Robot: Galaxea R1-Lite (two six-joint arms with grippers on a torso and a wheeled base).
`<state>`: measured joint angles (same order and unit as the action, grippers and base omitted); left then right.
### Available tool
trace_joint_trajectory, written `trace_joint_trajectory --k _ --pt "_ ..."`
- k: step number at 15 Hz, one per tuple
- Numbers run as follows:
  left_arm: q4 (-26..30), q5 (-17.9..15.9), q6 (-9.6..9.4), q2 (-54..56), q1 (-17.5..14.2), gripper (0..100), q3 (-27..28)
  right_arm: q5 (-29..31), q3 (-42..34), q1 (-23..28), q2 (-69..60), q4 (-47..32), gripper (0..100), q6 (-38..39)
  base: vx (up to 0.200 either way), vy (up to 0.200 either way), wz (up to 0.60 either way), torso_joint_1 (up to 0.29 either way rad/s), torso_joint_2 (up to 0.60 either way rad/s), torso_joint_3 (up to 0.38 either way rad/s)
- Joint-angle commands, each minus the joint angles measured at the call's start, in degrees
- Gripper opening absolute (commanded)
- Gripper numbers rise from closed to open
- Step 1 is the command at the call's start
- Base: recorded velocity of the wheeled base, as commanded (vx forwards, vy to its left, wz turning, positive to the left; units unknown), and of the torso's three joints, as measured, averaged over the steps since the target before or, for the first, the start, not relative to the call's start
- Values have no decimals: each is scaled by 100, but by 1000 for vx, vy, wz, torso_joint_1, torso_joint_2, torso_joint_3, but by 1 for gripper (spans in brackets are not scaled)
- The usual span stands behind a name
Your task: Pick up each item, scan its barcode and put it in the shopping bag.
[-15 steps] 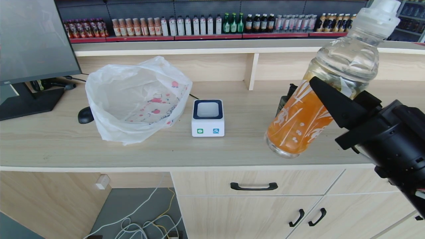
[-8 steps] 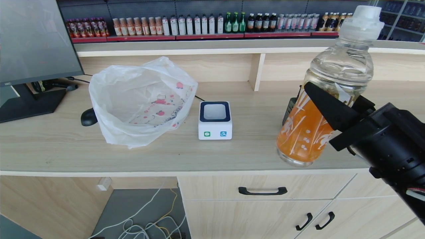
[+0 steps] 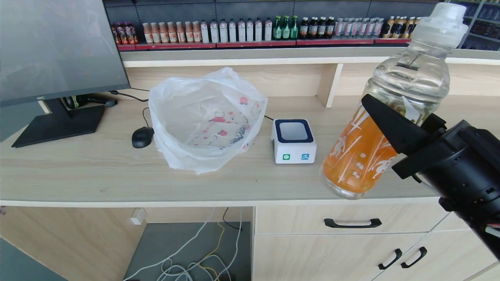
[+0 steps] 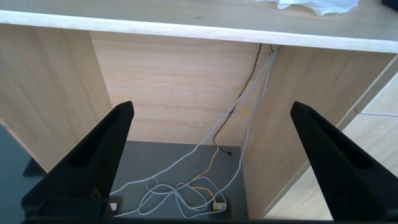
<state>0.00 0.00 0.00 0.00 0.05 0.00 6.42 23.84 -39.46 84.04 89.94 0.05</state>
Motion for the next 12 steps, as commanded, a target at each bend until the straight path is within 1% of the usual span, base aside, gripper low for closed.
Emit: trace_joint_trajectory --k 1,2,12 --pt "0 0 0 0 4 100 0 -1 15 0 -11 6 0 4 0 200 0 -2 2 2" --pt "0 0 9 0 4 100 0 -1 15 0 -11 6 0 -5 0 200 0 7 -2 2" --pt "0 0 0 0 4 100 0 -1 120 0 33 6 0 4 0 0 0 0 0 0"
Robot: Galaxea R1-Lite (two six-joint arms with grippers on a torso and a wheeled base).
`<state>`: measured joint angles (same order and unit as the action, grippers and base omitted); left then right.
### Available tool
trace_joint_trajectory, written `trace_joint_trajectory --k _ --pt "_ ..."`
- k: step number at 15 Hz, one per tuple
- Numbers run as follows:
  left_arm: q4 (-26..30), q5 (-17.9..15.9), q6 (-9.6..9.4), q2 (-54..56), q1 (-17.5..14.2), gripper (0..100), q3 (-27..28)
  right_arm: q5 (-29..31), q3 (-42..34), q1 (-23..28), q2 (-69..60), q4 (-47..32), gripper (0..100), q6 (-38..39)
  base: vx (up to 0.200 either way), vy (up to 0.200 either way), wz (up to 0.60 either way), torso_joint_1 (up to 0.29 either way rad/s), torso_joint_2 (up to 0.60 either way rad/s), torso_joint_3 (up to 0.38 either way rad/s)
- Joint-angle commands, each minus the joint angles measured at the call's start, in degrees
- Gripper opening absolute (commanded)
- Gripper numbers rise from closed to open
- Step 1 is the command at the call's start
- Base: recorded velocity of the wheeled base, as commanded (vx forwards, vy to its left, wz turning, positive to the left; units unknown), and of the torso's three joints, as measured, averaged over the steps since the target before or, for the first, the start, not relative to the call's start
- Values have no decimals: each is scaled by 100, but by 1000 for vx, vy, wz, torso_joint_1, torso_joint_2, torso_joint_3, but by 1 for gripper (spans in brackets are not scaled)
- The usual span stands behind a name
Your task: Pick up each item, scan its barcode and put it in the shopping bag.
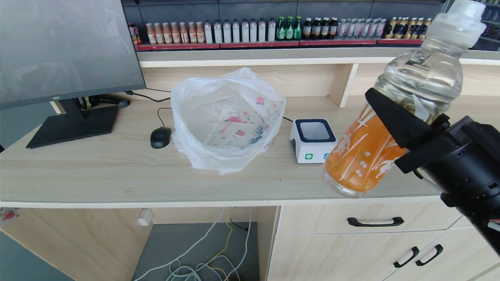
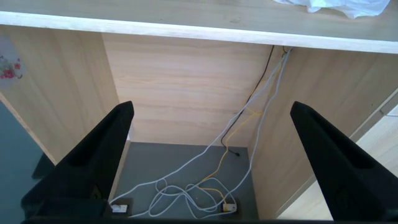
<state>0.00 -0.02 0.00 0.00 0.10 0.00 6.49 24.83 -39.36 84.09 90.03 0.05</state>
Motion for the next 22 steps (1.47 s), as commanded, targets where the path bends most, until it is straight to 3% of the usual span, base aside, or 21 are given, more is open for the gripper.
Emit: trace_joint_trajectory --k 1,12,15,18,19,22 --pt "0 2 0 0 -1 100 0 -7 110 -10 90 -3 0 4 0 0 0 0 0 0" --pt "0 2 0 0 -1 100 0 28 1164 87 1048 -3 0 145 0 0 0 0 0 0" --pt "0 2 0 0 -1 100 0 28 1243 122 1294 -3 0 681 0 0 0 0 0 0" --pt "0 2 0 0 -1 100 0 -42 1973 377 1347 -284 0 1182 0 0 0 0 0 0" --pt "0 2 0 0 -1 100 0 -25 2535 509 1356 -574 0 1691 0 0 0 0 0 0" --pt "0 2 0 0 -1 100 0 11 2957 825 1637 -662 0 2535 0 0 0 0 0 0"
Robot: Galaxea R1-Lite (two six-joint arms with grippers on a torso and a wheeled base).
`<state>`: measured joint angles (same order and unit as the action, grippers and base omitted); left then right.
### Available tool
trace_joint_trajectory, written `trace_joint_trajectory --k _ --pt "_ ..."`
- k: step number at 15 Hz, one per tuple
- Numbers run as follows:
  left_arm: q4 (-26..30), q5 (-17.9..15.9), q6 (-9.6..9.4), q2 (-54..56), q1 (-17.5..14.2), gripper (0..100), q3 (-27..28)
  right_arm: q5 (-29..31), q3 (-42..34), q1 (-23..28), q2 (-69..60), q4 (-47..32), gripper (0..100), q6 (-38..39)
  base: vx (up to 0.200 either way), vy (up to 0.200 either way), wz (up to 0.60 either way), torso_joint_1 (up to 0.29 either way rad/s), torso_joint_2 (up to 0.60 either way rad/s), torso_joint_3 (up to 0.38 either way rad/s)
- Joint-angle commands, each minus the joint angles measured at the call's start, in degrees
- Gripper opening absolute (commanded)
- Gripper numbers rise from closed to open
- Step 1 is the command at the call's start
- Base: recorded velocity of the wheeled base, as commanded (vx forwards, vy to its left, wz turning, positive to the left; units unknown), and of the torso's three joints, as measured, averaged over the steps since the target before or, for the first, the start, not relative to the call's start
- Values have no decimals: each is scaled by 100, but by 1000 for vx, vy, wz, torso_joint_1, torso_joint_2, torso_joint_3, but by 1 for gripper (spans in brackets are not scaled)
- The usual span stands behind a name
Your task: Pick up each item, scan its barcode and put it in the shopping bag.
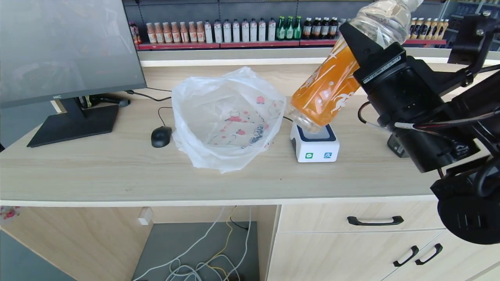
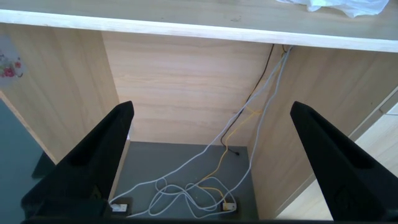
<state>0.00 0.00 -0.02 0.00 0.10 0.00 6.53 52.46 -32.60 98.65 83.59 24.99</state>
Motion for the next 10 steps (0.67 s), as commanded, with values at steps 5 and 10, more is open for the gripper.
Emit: trace_joint_trajectory --k 5,10 --pt "0 0 2 0 -1 100 0 700 494 271 911 325 0 1852 0 0 0 0 0 0" --pt "0 0 2 0 -1 100 0 1104 415 535 1333 641 0 3082 0 0 0 0 0 0"
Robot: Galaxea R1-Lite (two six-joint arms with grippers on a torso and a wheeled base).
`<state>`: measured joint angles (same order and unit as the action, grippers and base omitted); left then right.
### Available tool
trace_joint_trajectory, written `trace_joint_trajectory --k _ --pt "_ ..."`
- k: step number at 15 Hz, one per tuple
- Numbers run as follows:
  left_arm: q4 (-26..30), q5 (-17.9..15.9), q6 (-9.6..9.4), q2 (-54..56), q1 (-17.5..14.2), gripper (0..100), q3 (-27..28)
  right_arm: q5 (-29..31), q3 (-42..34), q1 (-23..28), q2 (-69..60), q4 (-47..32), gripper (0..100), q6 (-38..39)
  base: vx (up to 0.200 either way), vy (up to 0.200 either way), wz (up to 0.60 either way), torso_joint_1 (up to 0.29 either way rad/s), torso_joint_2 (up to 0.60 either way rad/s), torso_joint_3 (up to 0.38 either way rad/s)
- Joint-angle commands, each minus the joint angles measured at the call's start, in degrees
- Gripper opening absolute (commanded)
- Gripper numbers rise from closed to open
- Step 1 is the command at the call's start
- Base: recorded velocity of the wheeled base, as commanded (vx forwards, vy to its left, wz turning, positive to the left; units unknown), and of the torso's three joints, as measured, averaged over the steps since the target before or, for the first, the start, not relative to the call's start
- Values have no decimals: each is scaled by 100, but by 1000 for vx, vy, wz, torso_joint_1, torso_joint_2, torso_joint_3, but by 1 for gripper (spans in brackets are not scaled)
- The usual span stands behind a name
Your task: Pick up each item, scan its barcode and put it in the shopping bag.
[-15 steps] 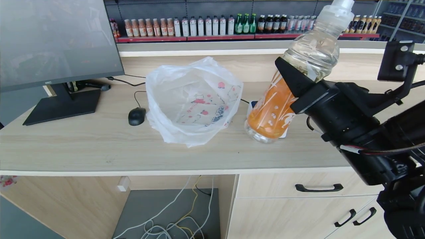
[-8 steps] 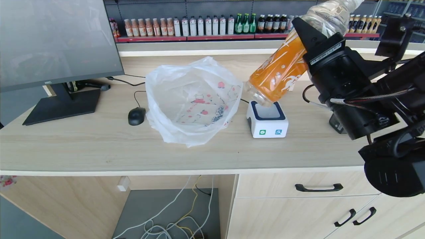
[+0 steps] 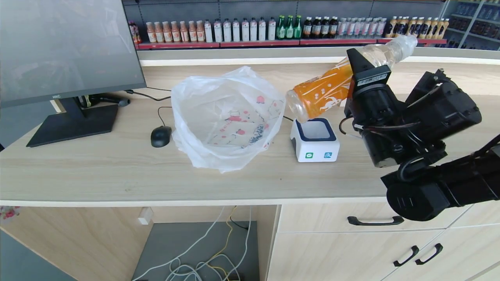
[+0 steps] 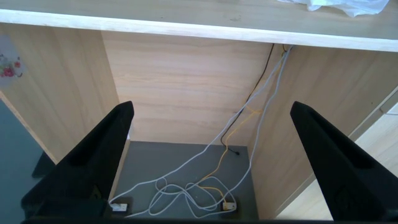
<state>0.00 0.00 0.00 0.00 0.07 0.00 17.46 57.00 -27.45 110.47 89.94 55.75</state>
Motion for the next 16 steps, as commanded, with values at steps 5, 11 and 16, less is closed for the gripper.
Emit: trace_joint_trajectory --k 5,11,16 --pt "0 0 0 0 1 100 0 162 -242 73 220 6 0 745 0 0 0 0 0 0" --pt "0 0 0 0 1 100 0 162 -181 223 361 6 0 1333 0 0 0 0 0 0" --pt "0 0 0 0 1 100 0 162 -93 258 598 6 0 1500 0 0 0 0 0 0"
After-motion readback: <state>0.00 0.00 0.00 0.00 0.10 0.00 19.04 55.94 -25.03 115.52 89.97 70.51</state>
